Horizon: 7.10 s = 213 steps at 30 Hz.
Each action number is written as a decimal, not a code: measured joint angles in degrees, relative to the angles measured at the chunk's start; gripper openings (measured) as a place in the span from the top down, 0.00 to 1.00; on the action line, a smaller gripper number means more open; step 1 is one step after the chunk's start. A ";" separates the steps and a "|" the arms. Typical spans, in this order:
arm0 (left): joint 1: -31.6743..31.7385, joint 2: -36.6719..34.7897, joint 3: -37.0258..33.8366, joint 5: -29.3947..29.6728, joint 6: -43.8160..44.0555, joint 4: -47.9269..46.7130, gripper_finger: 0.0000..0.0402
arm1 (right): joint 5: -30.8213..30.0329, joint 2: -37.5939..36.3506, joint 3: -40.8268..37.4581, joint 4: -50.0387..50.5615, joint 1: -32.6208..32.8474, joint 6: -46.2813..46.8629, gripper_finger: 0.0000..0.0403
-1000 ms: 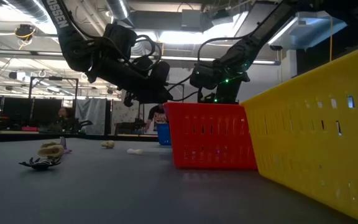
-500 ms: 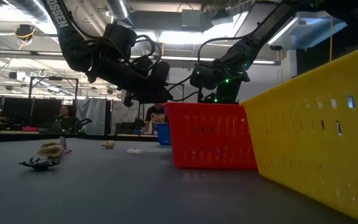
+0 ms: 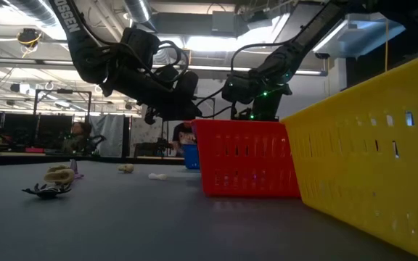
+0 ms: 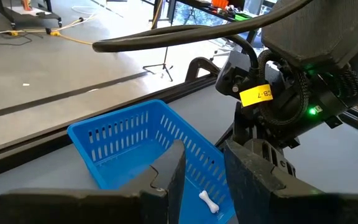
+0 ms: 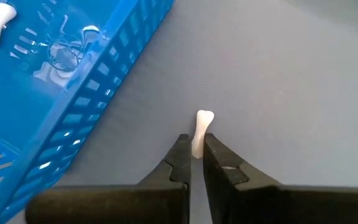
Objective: Sort Halloween decoration
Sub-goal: Put the white bone toy into the blue bin, then put the violet witch hat toy into the red bin
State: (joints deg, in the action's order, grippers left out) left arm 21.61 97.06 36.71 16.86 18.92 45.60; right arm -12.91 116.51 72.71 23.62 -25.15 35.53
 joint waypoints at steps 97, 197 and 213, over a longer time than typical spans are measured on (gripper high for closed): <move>-26.89 -27.26 0.04 -23.44 6.47 -67.46 0.60 | 13.53 -13.16 -0.04 -17.55 4.17 -19.38 0.61; -36.57 -12.87 0.04 -13.33 7.91 -64.46 1.00 | 15.03 -13.42 -0.02 -15.79 4.07 -20.84 0.61; -29.87 -13.94 9.32 -9.74 -9.48 -62.88 1.00 | 17.07 -25.54 0.04 1.41 4.20 -29.21 0.61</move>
State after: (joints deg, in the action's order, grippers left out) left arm -8.26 83.11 46.03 7.12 9.43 -17.28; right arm 4.16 90.97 72.75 25.03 -20.95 6.32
